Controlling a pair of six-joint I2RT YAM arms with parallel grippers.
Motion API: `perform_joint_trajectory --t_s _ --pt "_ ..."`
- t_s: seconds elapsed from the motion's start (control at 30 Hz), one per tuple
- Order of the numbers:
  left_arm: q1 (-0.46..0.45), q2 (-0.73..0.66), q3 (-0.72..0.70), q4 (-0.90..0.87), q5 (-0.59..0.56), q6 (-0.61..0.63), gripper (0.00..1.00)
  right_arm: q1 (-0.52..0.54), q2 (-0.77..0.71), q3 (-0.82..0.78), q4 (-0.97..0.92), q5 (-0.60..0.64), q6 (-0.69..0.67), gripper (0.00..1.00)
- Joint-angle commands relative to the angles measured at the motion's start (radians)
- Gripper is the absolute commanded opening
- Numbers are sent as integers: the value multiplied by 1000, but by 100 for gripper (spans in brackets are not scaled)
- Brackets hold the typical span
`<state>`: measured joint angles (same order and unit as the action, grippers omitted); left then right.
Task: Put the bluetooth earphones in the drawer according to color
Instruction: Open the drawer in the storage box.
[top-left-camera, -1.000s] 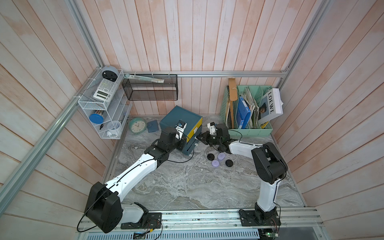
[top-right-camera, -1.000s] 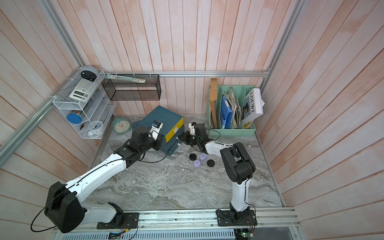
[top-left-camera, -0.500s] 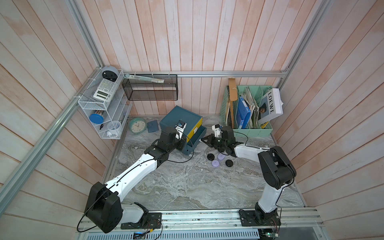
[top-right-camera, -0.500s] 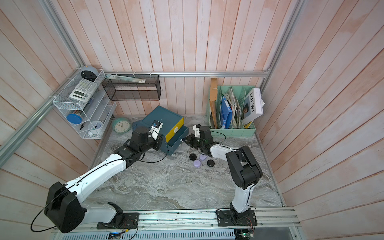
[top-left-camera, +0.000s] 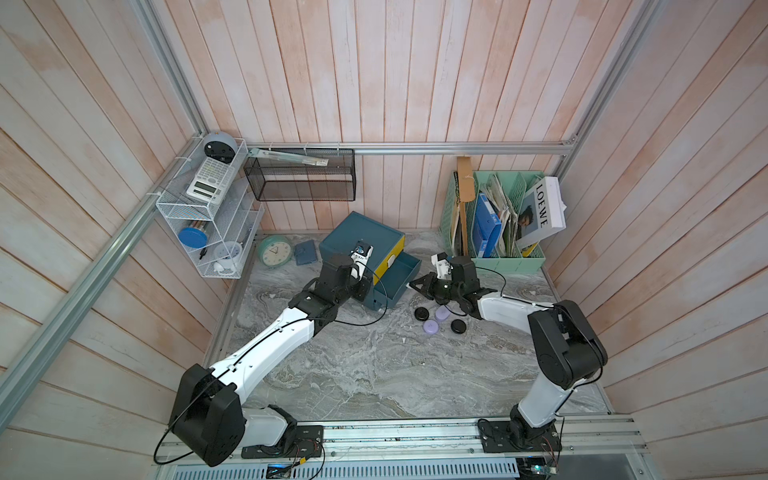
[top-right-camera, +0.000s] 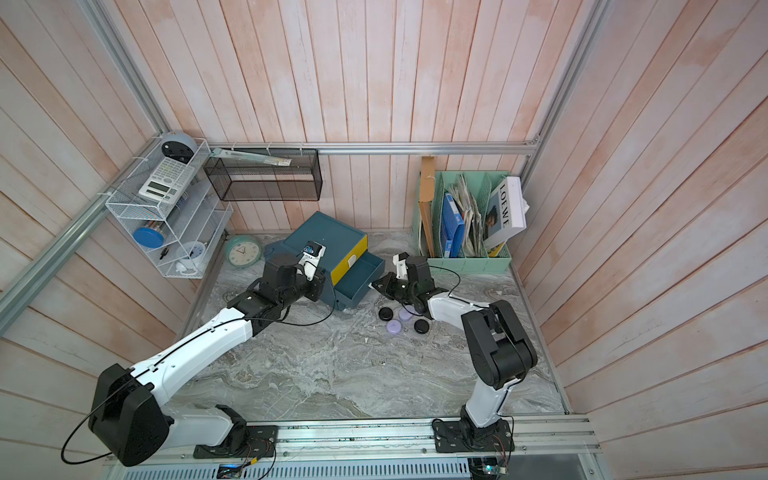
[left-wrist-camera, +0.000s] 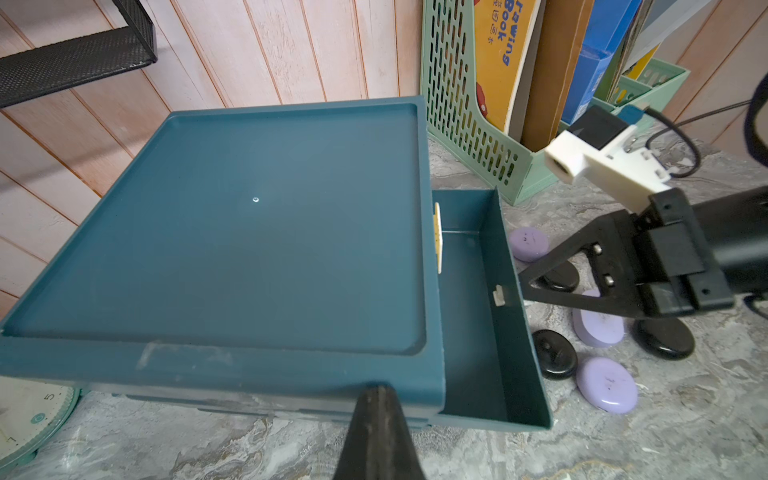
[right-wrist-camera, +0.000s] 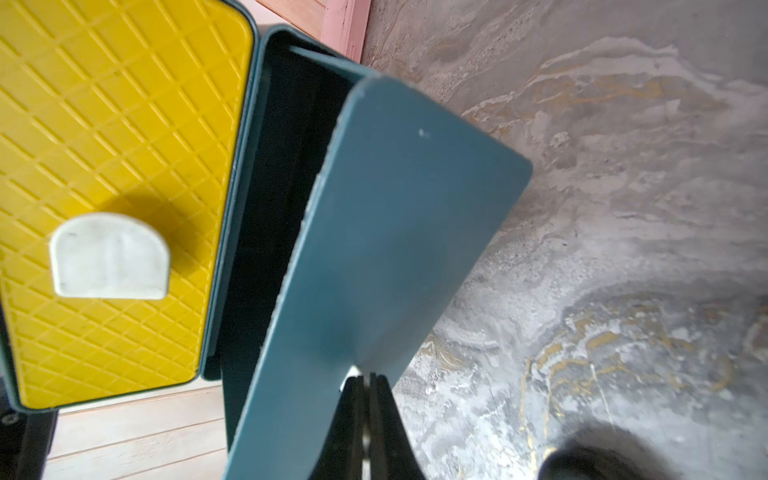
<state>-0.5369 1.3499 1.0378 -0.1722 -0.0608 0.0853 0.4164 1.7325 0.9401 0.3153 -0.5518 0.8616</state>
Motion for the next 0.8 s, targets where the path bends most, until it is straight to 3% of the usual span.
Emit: perform_joint_trajectory --t_s 0.0,0.33,0.53,0.77 --pt "6 -15 30 -3 -9 6 0 -5 -23 -42 -103 -11 -34 0" --pt "6 -11 30 -3 -7 4 0 -7 -26 -39 -105 -24 -47 1" --pt "6 -37 20 26 -25 -9 0 -9 -66 -1 -189 -3 -132 23" --pt "-12 -127 -30 93 77 28 0 -23 -125 4 -308 66 -215 42"
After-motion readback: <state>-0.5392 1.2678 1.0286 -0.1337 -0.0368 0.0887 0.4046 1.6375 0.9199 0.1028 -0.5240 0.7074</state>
